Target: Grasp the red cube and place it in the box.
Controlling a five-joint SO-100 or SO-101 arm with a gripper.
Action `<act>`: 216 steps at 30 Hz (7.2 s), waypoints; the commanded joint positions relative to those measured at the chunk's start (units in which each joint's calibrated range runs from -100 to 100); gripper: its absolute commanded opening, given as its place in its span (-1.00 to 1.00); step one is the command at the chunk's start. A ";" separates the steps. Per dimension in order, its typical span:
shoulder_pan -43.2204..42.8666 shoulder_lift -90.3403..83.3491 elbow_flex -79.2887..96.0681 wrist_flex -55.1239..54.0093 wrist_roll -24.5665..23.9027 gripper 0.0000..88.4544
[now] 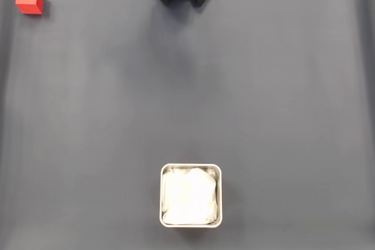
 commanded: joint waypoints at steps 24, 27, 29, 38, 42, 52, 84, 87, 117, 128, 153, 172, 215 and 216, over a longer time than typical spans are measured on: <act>8.85 6.29 -0.73 -7.72 -1.03 -0.95; 9.85 6.72 -0.55 -7.88 -0.78 -0.93; 10.63 6.90 -0.36 -8.04 -0.63 -0.92; 12.90 8.11 0.46 -10.34 -0.20 -0.76; 13.40 9.15 0.46 -11.57 -0.44 -0.69; 14.32 11.32 2.83 -16.81 -0.24 -0.58; 17.94 14.87 15.24 -32.55 1.76 -0.40; 17.94 15.56 15.97 -34.19 1.90 -0.39; 17.31 18.77 25.64 -46.08 3.08 -0.33; 16.31 19.72 28.38 -48.53 2.78 -0.32; 15.03 26.39 25.55 -52.06 1.17 -0.30; 15.60 30.29 23.91 -55.01 0.49 -0.30; 15.53 32.98 22.54 -57.80 1.86 -0.54; 15.53 32.98 22.54 -57.80 1.90 -0.55</act>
